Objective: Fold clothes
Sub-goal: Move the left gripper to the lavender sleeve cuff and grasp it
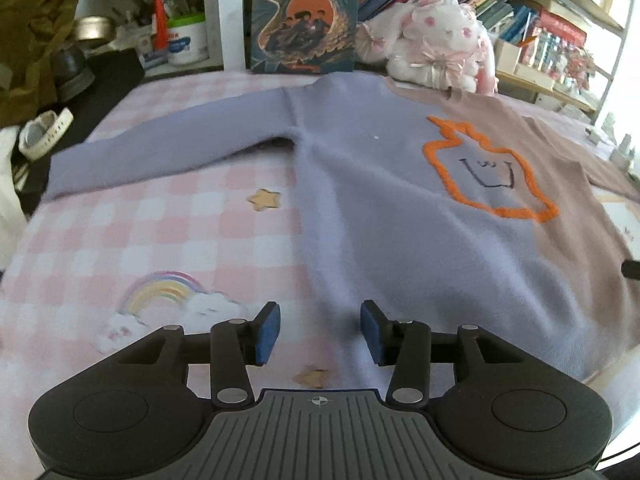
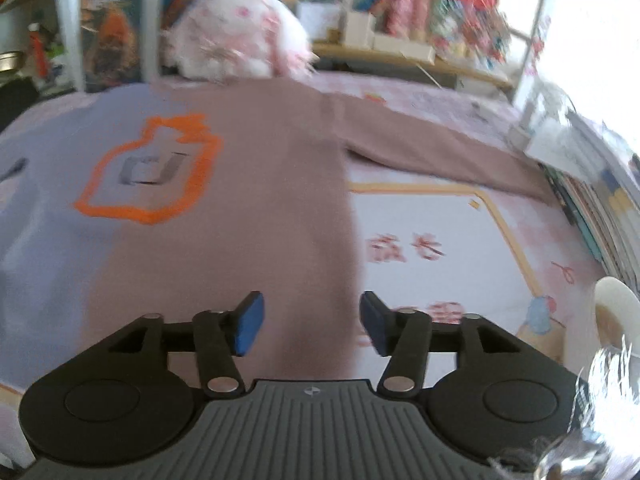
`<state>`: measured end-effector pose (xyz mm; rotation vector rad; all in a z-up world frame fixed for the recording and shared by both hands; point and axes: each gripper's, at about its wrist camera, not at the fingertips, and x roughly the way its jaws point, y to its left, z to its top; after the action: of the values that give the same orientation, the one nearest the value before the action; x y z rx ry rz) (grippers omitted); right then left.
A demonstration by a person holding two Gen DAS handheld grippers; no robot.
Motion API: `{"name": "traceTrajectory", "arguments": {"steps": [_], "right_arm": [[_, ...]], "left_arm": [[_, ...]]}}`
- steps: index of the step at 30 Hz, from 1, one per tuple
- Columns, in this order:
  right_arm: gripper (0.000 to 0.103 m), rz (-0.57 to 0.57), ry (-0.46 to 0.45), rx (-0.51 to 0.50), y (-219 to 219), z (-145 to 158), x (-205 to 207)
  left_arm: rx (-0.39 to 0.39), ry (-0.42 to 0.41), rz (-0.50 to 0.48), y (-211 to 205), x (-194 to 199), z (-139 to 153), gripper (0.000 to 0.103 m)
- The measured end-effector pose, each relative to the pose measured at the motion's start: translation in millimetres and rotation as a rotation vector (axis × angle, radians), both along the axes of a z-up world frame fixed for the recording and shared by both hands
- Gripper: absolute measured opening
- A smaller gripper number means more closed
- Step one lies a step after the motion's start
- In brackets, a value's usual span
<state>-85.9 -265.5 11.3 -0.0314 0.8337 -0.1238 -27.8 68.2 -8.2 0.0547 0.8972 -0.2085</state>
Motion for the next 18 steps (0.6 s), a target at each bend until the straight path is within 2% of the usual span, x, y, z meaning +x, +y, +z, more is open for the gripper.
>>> {"name": "traceTrajectory", "arguments": {"steps": [2,4,7,9,10,14,18], "right_arm": [[0.062,0.014,-0.021,-0.027,26,3,-5],[0.068,0.024,-0.037,-0.048,51,5,-8],[0.073,0.028,-0.045,-0.078,83,6,-11],[0.074,0.041,-0.037,-0.102,100,7,-11],[0.074,0.049,-0.033,-0.114,108,7,-11],[0.077,0.059,-0.044,-0.143,127,11,-11],[0.077,0.053,-0.037,-0.145,136,13,-5]], "left_arm": [[-0.006,-0.015,-0.042,12,2,3,0.05],[0.018,-0.051,-0.074,23,3,7,0.05],[0.044,-0.096,-0.087,44,8,14,0.051],[0.041,-0.118,-0.064,61,12,16,0.062],[0.042,-0.133,-0.041,71,15,17,0.069],[0.046,-0.172,0.088,112,30,18,0.069],[-0.034,-0.174,0.286,167,50,16,0.067]]}}
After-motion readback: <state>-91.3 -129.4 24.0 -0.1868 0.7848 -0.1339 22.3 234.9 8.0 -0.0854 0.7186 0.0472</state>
